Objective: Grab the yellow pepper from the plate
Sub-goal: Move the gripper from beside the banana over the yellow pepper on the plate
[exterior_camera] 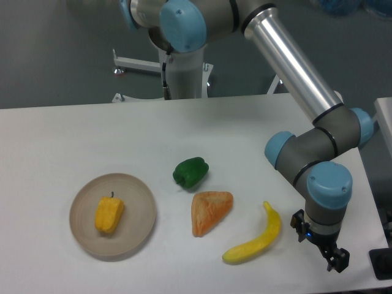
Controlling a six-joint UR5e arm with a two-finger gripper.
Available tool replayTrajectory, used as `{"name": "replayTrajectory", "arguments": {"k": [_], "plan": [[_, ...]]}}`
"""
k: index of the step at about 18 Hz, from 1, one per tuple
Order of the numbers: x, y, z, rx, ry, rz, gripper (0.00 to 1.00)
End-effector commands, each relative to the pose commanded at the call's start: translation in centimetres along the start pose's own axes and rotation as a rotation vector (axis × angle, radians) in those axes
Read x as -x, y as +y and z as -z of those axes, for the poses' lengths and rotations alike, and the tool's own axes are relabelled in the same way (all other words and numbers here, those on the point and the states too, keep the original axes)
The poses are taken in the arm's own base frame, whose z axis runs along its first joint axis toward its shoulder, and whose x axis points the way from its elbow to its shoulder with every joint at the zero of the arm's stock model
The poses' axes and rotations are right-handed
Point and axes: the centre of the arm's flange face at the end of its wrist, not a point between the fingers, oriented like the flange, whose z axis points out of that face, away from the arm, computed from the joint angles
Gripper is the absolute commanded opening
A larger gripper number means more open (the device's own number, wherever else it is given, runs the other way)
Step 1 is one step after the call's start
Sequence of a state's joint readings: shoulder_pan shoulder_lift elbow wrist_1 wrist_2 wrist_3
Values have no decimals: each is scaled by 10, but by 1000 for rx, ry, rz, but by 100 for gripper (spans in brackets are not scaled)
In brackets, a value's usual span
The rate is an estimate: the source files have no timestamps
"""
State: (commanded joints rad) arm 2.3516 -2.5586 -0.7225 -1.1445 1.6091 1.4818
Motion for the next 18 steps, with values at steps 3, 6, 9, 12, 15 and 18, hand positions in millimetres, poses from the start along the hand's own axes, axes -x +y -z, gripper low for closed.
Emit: {"name": "replayTrajectory", "arguments": {"k": [3, 6, 9, 12, 15, 18], "plan": [[-3, -6, -1, -1, -8, 8, 100], [-6, -11, 7, 1, -10, 32, 100], [-13, -40, 26, -12, -19, 46, 100], [-26, -44, 49, -12, 2, 70, 100], [-53, -63, 80, -14, 30, 88, 100], [-85, -75, 119, -8, 85, 139, 100]]}}
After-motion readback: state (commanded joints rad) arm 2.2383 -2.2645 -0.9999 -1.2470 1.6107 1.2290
